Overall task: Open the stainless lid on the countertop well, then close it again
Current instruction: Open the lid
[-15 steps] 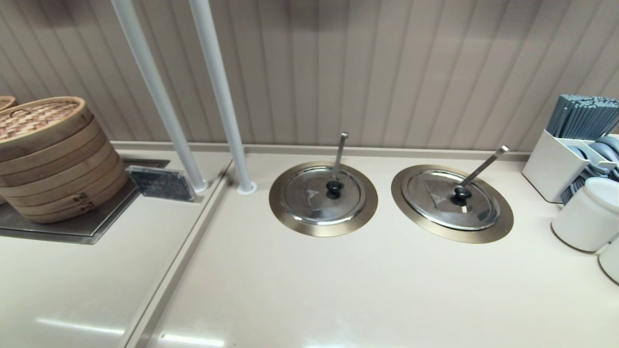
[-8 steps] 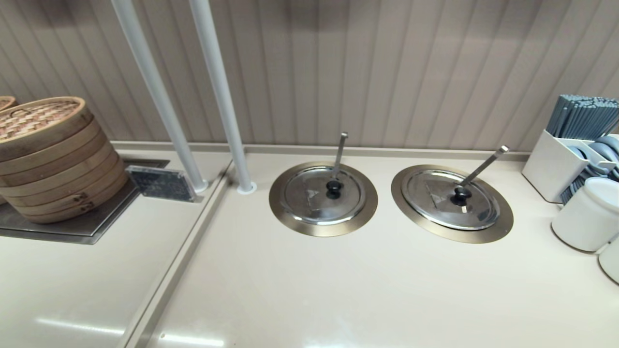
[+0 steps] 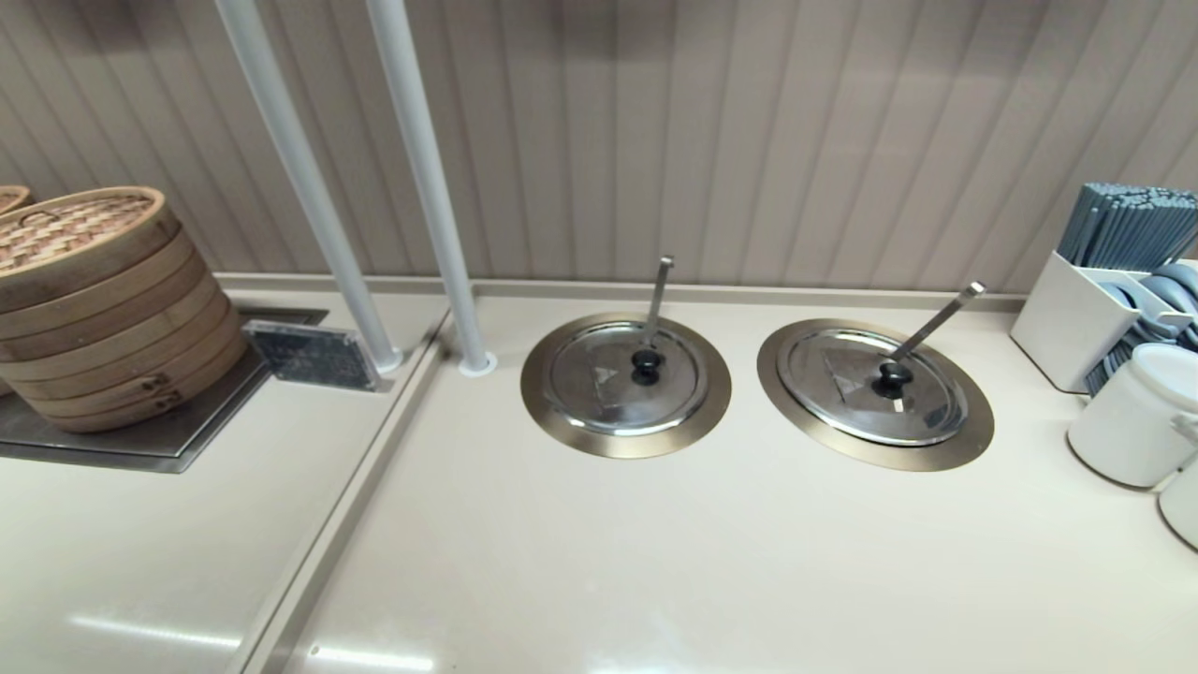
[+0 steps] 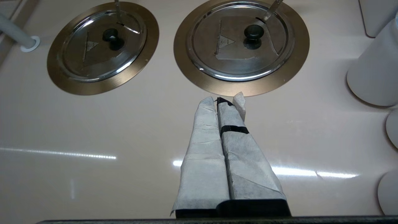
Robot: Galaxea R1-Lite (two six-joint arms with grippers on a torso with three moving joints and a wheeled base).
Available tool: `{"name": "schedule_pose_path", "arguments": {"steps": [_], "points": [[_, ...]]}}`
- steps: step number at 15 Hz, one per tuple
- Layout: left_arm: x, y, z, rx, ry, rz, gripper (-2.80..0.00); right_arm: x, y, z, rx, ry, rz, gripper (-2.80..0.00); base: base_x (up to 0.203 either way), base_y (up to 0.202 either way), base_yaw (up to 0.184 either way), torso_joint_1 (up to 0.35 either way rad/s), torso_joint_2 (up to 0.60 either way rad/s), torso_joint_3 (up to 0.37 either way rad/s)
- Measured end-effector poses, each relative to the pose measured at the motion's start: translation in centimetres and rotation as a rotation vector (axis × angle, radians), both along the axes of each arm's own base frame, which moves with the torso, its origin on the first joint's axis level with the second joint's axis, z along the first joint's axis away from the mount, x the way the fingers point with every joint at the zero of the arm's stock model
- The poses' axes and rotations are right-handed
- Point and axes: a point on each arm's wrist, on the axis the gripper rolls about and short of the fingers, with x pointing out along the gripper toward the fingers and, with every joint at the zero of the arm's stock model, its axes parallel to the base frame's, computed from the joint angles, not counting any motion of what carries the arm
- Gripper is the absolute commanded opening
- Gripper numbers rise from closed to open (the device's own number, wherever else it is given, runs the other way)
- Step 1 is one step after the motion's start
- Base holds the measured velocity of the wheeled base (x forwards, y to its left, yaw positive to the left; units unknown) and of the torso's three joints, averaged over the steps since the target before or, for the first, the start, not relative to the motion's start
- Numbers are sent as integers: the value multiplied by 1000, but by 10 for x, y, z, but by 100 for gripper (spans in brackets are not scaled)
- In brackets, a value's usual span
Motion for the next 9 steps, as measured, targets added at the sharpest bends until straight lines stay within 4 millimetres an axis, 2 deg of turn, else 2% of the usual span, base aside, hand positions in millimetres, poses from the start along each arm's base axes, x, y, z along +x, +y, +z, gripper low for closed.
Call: {"name": "schedule_pose_path", "arguments": {"steps": [3,9], "points": [[0,0,0,0,0,0,-280,76,-3,-6,-15,5,-98,-280,0,0,0,0,0,0],[0,0,0,0,0,0,-280,221,-16,-40,-41,-83,-274,-280,0,0,0,0,0,0]]}}
